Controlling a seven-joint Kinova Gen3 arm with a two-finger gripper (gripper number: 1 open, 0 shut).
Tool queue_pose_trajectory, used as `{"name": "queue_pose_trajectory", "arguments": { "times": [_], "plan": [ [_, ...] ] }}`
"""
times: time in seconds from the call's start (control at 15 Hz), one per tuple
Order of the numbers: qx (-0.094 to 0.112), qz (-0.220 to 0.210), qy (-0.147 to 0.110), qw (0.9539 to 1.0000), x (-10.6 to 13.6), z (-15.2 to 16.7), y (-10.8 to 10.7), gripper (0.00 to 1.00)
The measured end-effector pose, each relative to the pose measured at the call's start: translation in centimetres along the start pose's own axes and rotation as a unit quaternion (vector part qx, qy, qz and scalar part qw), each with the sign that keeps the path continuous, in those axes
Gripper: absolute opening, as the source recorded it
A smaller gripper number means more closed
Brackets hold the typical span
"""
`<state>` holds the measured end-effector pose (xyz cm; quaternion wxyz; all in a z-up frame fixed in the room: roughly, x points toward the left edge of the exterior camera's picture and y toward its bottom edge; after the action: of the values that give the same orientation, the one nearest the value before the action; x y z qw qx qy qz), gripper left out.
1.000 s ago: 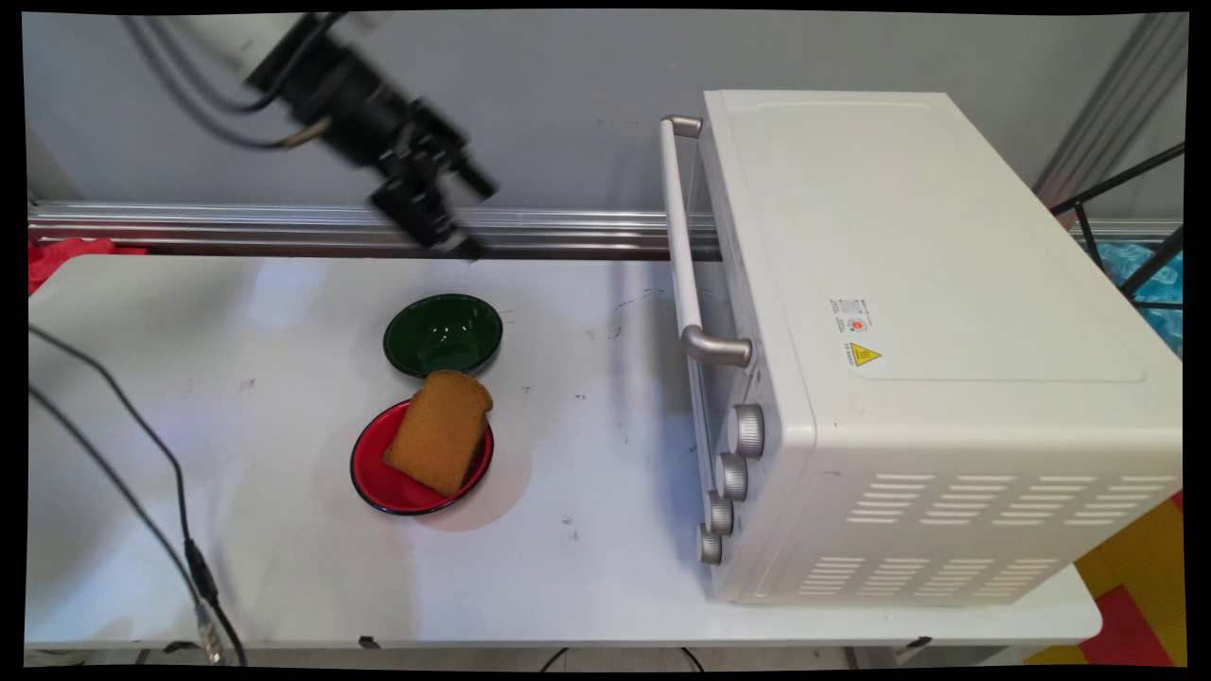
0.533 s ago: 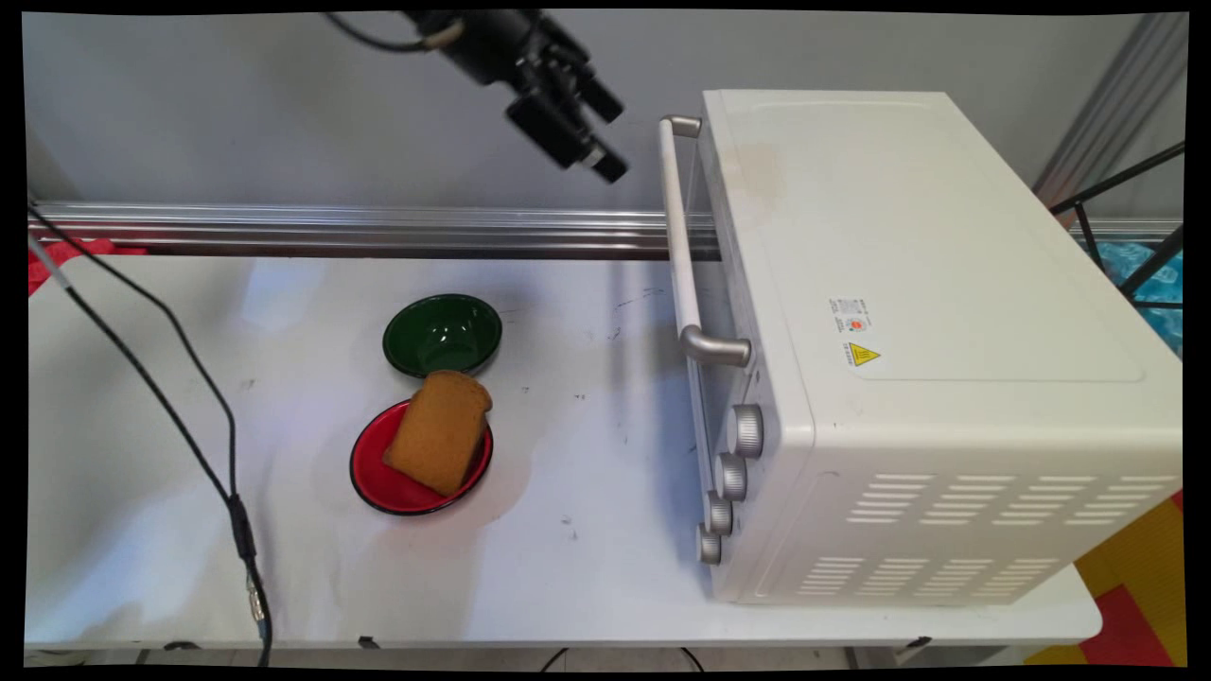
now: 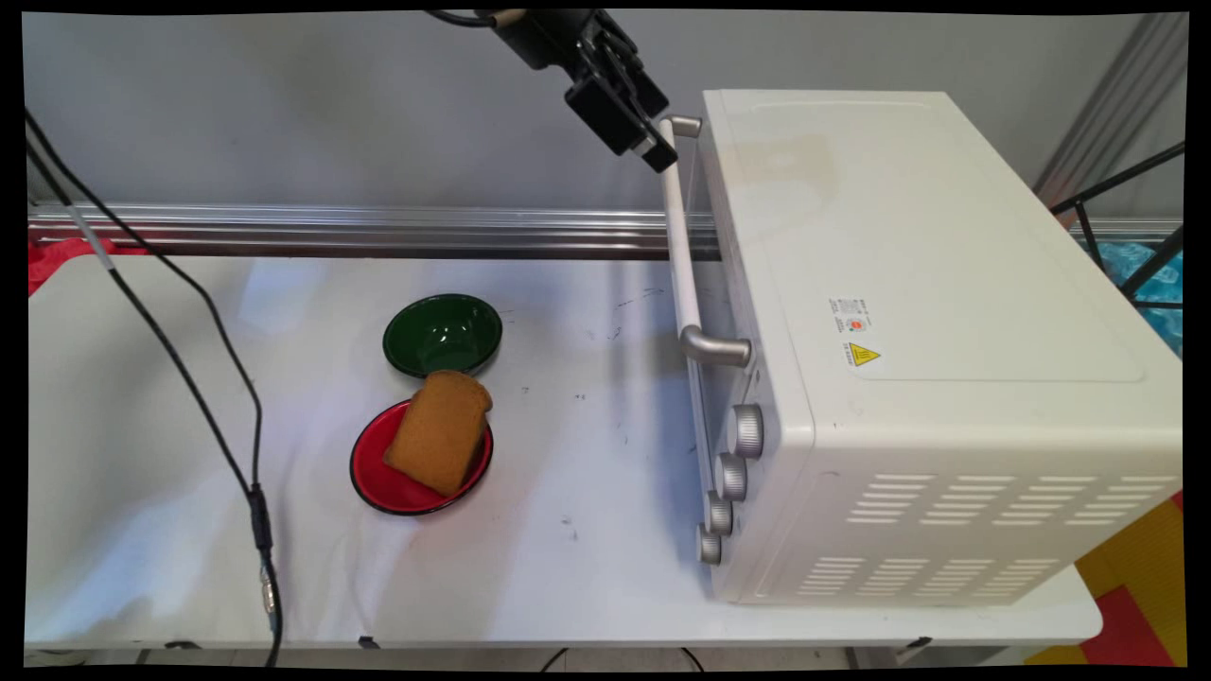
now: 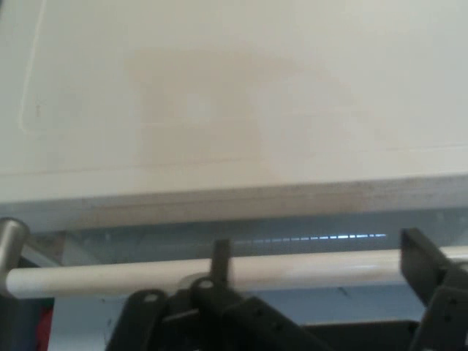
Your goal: Open the oven
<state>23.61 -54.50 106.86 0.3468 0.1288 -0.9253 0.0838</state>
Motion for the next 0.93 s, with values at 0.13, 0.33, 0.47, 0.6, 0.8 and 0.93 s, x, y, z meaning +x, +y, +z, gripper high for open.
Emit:
{"name": "queue_pose_trajectory", "arguments": {
  "times": [0.13, 0.33, 0.47, 0.6, 0.8, 0.93],
  "plan": [
    [-0.003, 0.000, -0.003, 1.0000, 0.4, 0.4, -0.2, 0.00],
    [-0.007, 0.001, -0.010, 0.9999, 0.7, 0.9, -0.5, 0.00],
    [-0.011, 0.000, -0.014, 0.9998, 0.7, 1.5, -0.7, 0.00],
    [-0.014, -0.003, -0.017, 0.9997, 0.5, 2.4, -0.9, 0.00],
    [-0.019, -0.008, -0.018, 0.9996, 0.0, 4.1, -1.2, 0.00],
    [-0.022, -0.011, -0.017, 0.9996, -0.2, 5.2, -1.2, 0.00]
  ]
}}
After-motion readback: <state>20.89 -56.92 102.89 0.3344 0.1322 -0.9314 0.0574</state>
